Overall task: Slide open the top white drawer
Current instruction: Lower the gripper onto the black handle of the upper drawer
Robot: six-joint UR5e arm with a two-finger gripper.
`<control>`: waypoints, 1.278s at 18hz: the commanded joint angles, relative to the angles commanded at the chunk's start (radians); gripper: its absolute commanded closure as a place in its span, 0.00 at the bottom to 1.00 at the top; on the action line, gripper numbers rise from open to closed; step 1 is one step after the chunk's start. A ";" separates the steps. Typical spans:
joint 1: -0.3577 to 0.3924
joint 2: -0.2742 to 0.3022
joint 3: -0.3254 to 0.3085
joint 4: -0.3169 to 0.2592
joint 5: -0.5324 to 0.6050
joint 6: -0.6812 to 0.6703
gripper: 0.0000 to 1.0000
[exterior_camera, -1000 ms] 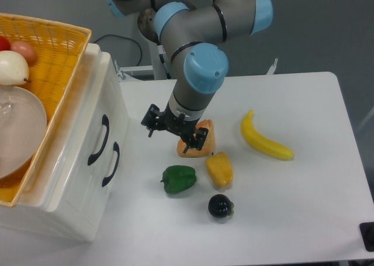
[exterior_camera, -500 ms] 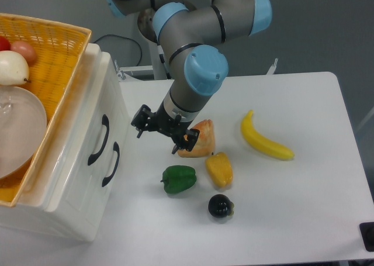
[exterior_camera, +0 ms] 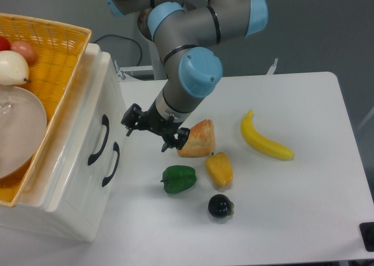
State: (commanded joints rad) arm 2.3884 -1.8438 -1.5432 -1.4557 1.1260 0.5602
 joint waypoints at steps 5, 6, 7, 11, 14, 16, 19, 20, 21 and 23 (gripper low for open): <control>0.000 0.003 0.006 -0.003 -0.008 -0.089 0.00; -0.002 0.003 0.006 -0.003 -0.005 -0.103 0.00; -0.008 0.003 0.006 -0.003 -0.006 -0.108 0.00; -0.018 0.006 0.006 -0.002 -0.006 -0.178 0.00; -0.029 0.006 0.006 -0.002 -0.003 -0.175 0.00; -0.035 0.008 0.006 0.002 -0.003 -0.160 0.00; -0.060 0.003 0.006 0.006 -0.002 -0.158 0.00; -0.058 0.003 0.006 0.006 -0.002 -0.157 0.00; -0.057 0.006 0.008 0.006 -0.002 -0.152 0.00; -0.058 0.006 0.017 0.008 -0.005 -0.117 0.00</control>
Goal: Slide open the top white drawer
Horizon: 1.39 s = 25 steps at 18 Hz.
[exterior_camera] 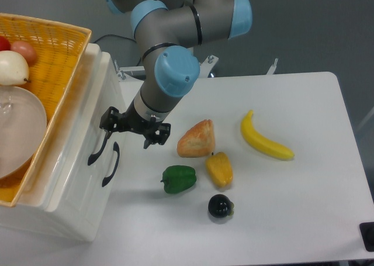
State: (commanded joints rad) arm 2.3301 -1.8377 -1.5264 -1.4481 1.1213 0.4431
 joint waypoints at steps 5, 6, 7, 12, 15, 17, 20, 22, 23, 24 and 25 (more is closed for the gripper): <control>0.000 -0.005 0.006 -0.002 -0.005 0.029 0.00; 0.000 -0.005 0.006 -0.002 -0.006 0.028 0.00; 0.000 -0.006 0.006 -0.002 -0.011 0.028 0.00; 0.000 -0.008 0.005 -0.002 -0.017 0.025 0.00; 0.000 -0.011 0.006 -0.002 -0.015 0.023 0.00; 0.000 -0.014 0.006 -0.002 -0.015 0.020 0.00; 0.000 -0.017 0.006 -0.002 -0.015 0.020 0.00; 0.000 -0.018 0.006 -0.002 -0.014 0.022 0.00; 0.000 -0.020 0.006 -0.002 -0.015 0.022 0.00; -0.002 -0.021 0.006 -0.002 -0.015 0.020 0.00; -0.005 -0.023 0.006 -0.002 -0.015 0.020 0.00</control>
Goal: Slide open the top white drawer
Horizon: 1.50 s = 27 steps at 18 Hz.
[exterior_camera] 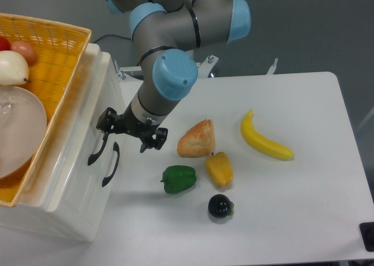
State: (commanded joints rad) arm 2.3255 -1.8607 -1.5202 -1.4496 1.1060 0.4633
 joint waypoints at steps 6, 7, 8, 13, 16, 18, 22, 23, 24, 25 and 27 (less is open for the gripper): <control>-0.006 -0.006 0.000 0.000 0.002 0.000 0.00; -0.008 -0.006 0.000 0.000 0.003 0.000 0.00; -0.008 -0.006 0.000 0.000 0.003 0.000 0.00; -0.008 -0.008 0.000 0.000 0.003 0.000 0.00; -0.009 -0.008 0.000 -0.002 0.006 0.005 0.00; -0.009 -0.008 0.000 -0.002 0.006 0.005 0.00; -0.009 -0.006 0.000 -0.006 0.008 0.006 0.00; -0.009 -0.006 0.000 -0.006 0.008 0.006 0.00; -0.009 -0.006 0.000 -0.008 0.008 0.006 0.00; -0.009 -0.006 0.000 -0.008 0.009 0.005 0.00; -0.020 -0.005 0.000 -0.008 0.011 0.008 0.00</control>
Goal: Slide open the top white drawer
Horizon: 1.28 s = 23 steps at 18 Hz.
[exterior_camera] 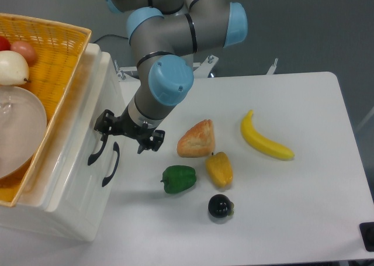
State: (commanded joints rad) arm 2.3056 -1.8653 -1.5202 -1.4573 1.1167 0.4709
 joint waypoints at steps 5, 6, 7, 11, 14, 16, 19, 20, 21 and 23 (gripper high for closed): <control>-0.005 0.000 -0.002 0.000 0.008 0.005 0.00; -0.005 0.000 0.000 0.000 0.008 0.005 0.00; -0.005 0.000 0.000 0.000 0.008 0.005 0.00; -0.002 0.000 0.000 0.002 0.009 0.017 0.00; 0.001 0.000 0.000 0.003 0.009 0.023 0.00; 0.001 0.000 0.000 0.005 0.009 0.025 0.00; 0.001 -0.003 0.000 0.006 0.009 0.026 0.00; 0.001 -0.003 0.000 0.006 0.012 0.026 0.00; 0.001 -0.003 0.000 0.006 0.015 0.026 0.00; 0.001 -0.005 0.000 0.008 0.015 0.026 0.00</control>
State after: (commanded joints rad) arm 2.3071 -1.8699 -1.5202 -1.4496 1.1321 0.4970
